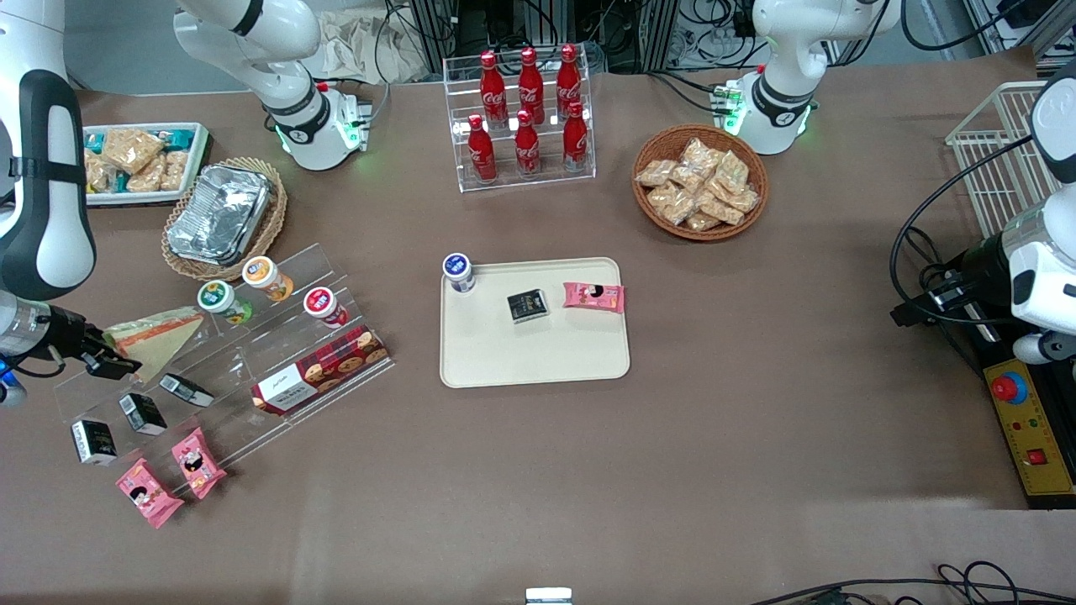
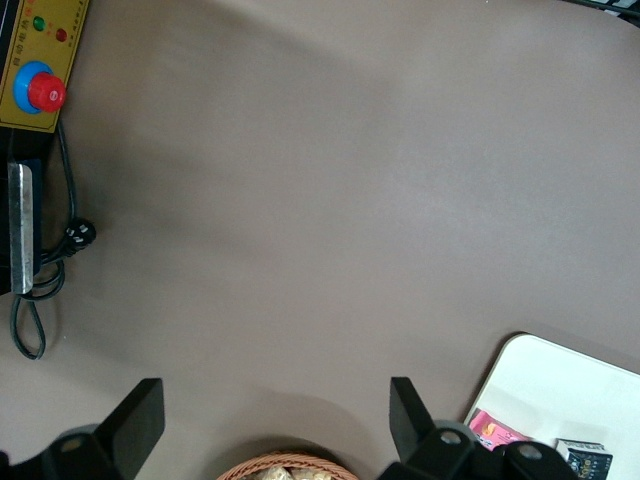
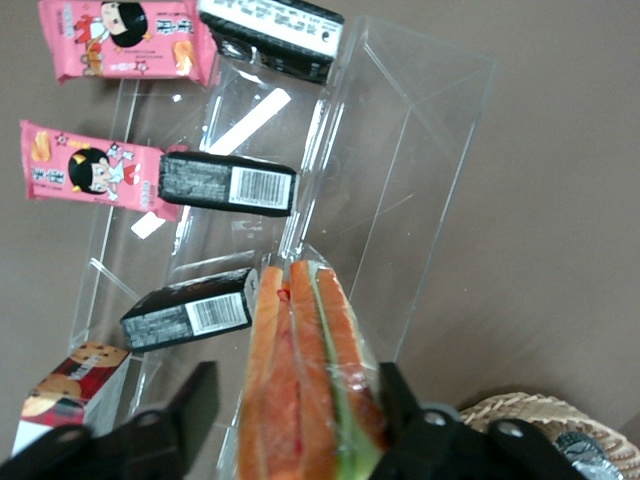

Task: Place sandwich on tray
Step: 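Close the right gripper on the wrapped sandwich and lift it off the stand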

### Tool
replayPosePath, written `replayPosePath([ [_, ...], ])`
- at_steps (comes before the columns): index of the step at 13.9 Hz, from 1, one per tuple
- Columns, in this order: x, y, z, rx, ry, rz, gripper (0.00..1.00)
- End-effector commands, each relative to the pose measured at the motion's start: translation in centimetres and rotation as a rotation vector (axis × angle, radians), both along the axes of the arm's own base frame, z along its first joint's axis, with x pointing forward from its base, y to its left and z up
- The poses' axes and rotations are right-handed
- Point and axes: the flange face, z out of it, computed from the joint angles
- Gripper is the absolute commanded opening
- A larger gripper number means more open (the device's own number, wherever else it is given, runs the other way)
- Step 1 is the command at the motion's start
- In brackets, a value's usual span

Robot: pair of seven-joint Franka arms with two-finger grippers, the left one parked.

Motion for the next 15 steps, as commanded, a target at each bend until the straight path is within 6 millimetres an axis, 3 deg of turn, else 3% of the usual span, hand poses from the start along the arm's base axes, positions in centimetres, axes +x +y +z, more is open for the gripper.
replayPosePath([
  [1,0.0,-0.1,-0.2,0.038,-0.016,0.054,0.00],
  [4,0.2,-0.2,0.3,0.038,-0.024,0.060,0.00],
  [6,0.4,-0.6,1.9,0.072,-0.024,0.071,0.00],
  [12,2.2,1.7,13.8,0.092,0.001,0.126,0.00],
  [13,2.1,2.2,14.9,0.098,0.008,0.130,0.00],
  [15,2.5,5.7,16.3,0.105,0.032,0.086,0.00],
])
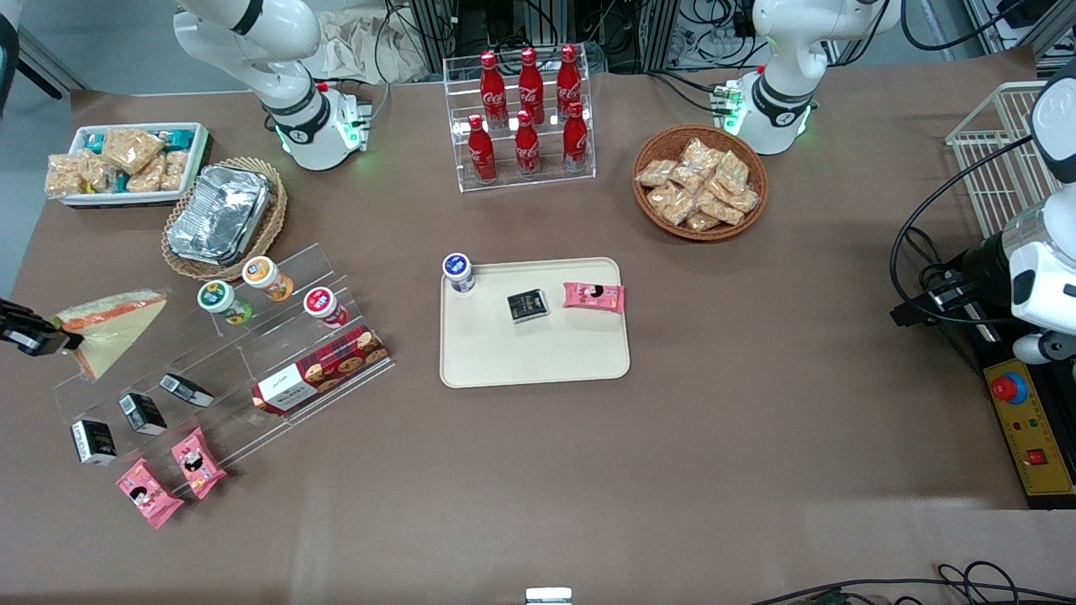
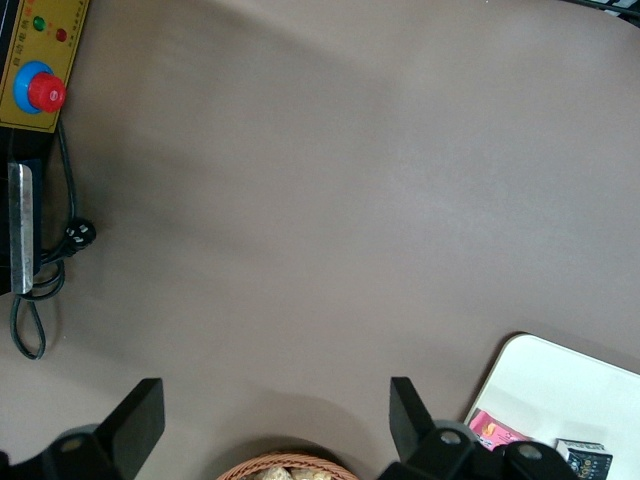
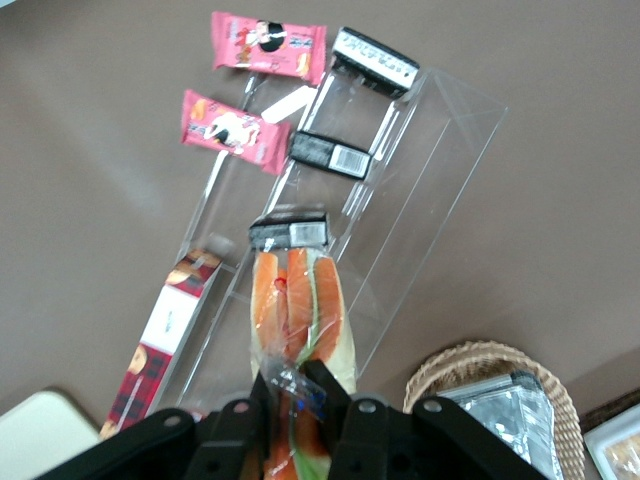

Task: Place sandwich on tray
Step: 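Carry the sandwich with the right gripper over the cream tray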

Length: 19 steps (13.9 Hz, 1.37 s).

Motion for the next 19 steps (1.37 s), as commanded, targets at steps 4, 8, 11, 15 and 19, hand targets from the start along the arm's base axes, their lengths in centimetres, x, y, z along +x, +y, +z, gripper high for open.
replayPosePath([
  [4,1.8,17.3,1.6,0.004,0.066,-0.224,0.00],
  [8,2.0,28.7,0.8,0.031,0.047,-0.383,0.00],
  [11,1.8,36.5,-2.1,0.049,0.078,-0.500,0.00],
  [15,0.1,45.1,-6.3,-0.004,0.065,-0.554,0.00],
  [19,-1.8,51.6,-10.3,-0.019,0.060,-0.618,0.00],
])
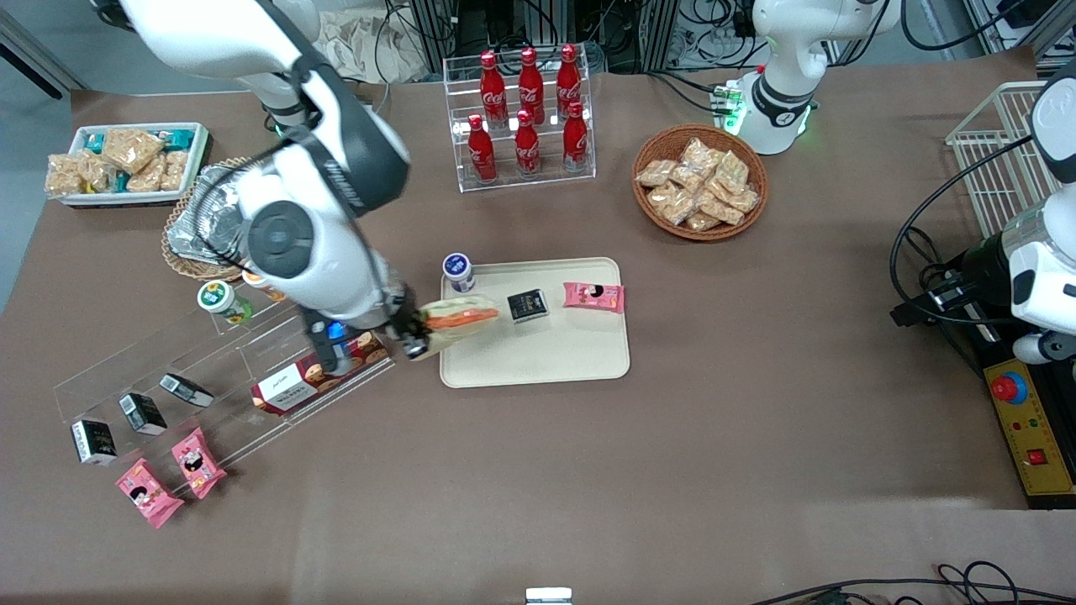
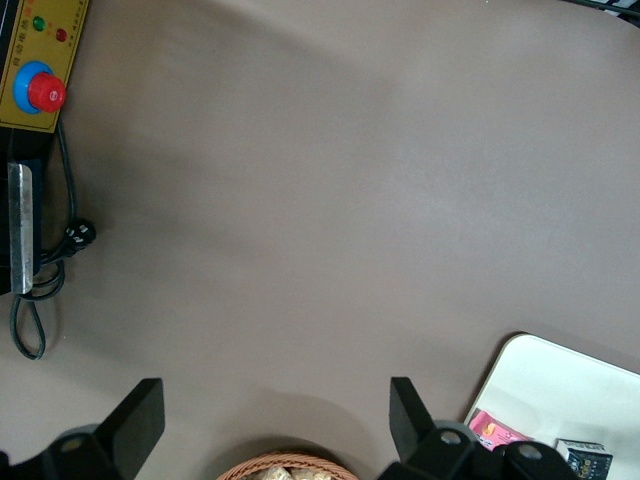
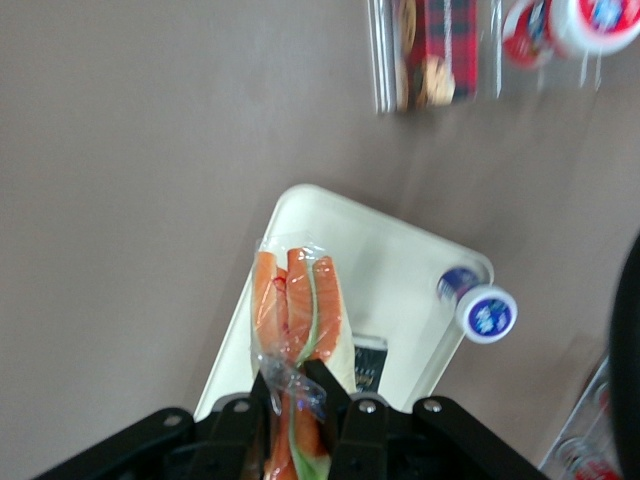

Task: Place sandwich on tray
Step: 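Carry the sandwich with the right gripper over the cream tray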

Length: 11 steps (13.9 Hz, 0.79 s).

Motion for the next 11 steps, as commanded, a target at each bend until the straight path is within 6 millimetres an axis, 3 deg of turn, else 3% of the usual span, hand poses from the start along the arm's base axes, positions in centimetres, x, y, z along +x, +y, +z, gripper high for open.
replayPosePath([
  [1,-1.1,3.4,-3.3,-0.033,-0.020,-0.051,0.00],
  [6,-4.0,9.2,-11.3,-0.084,-0.023,-0.068,0.00],
  [9,-5.2,11.5,-15.2,-0.063,-0.040,-0.102,0.00],
  [11,-5.4,11.8,-16.8,-0.071,-0.056,-0.105,0.00],
])
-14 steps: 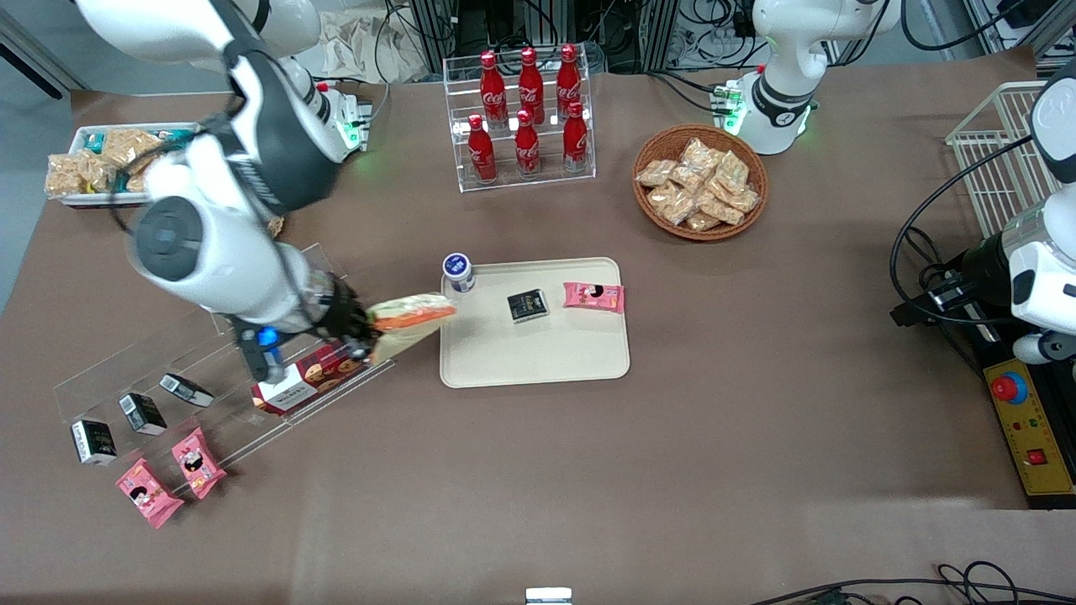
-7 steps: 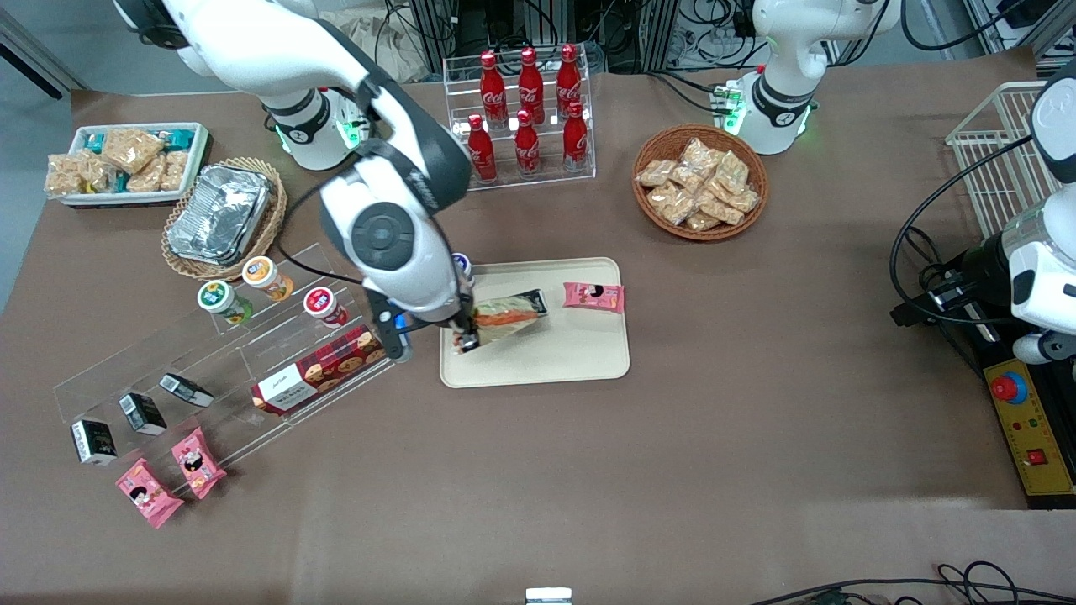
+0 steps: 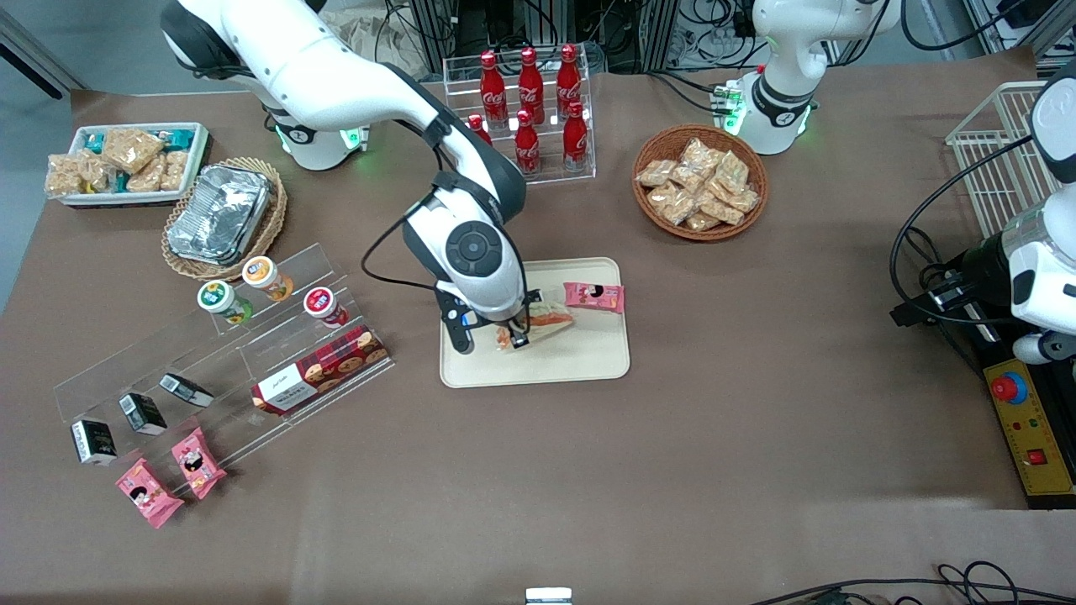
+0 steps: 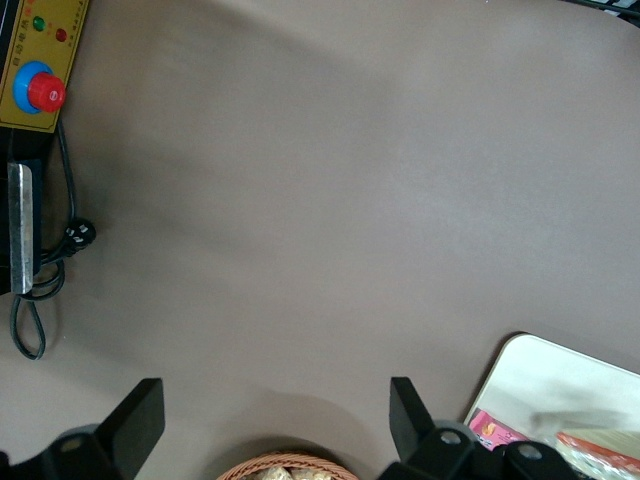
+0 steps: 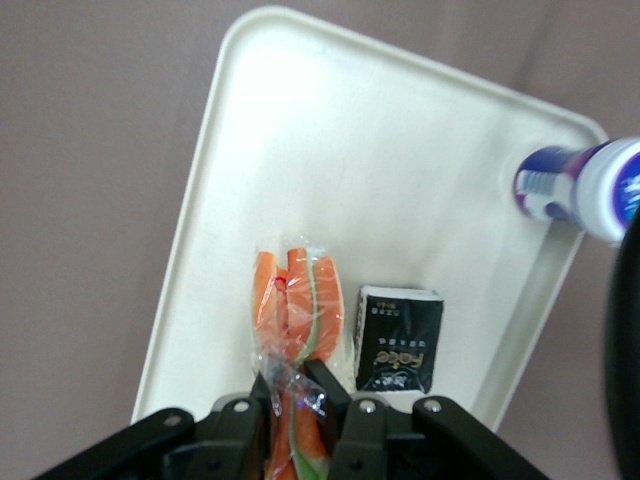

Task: Place sandwich on tray
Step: 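Lower the sandwich onto the tray beside the black box and open the right gripper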

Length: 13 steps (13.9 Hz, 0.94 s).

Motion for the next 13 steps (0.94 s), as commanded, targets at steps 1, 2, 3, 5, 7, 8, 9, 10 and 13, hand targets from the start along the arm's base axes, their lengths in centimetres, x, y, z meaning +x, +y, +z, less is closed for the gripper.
replayPosePath([
  [1,0.1,0.3,-1.9,-0.008,-0.035,-0.026,0.00],
  [2,0.3,0.4,-2.7,-0.004,-0.048,-0.038,0.00],
  [3,0.4,0.4,-3.2,-0.004,-0.059,-0.049,0.00],
  [5,0.8,0.1,-3.6,-0.006,-0.061,-0.060,0.00],
  [7,1.7,-0.9,-3.6,-0.008,-0.064,-0.092,0.00],
  [8,2.2,-1.5,-4.0,-0.016,-0.067,-0.105,0.00],
  [9,2.4,-1.6,-3.9,-0.015,-0.067,-0.109,0.00],
  [10,2.9,-2.1,-3.9,-0.019,-0.072,-0.120,0.00],
  [13,3.7,-3.2,-3.9,-0.018,-0.070,-0.144,0.00],
])
